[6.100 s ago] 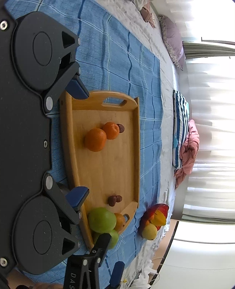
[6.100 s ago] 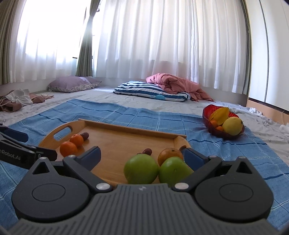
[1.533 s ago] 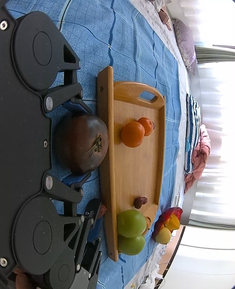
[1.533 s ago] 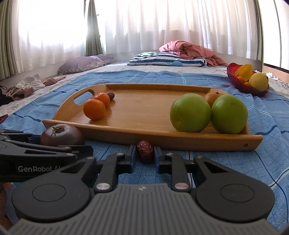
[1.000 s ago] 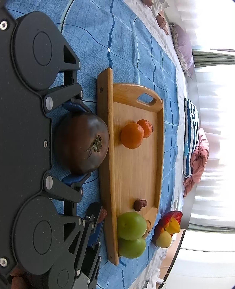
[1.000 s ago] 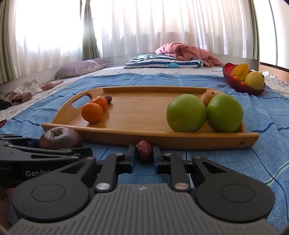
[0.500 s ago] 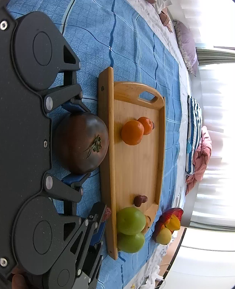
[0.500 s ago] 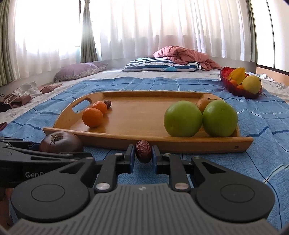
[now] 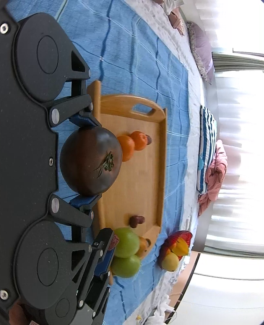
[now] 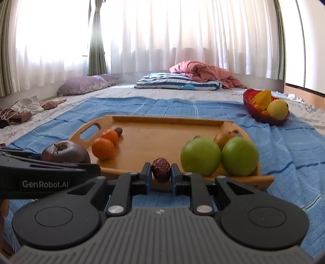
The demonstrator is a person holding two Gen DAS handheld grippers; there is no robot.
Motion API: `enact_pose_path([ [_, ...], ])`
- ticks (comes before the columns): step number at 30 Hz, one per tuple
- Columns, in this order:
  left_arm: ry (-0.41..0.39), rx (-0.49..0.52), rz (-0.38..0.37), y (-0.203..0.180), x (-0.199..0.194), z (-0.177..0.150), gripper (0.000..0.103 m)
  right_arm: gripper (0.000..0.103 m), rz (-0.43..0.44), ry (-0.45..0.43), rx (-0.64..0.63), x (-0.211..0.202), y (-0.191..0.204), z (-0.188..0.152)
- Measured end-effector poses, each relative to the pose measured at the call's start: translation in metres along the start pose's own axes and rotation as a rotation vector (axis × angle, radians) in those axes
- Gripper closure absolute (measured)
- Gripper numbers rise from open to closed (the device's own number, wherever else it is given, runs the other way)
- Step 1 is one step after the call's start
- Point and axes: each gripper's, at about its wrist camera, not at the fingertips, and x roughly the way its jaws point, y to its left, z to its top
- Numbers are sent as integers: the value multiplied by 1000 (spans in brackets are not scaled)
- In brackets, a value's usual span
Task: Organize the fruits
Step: 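Lift the dark fruit with the left tool while the right tool carries the date over the tray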
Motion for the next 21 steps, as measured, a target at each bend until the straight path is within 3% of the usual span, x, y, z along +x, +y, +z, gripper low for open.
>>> enact_pose_path([
  [21,6,-41,-1,3,19,45,41,78,21,-29,49,13,-23,36],
])
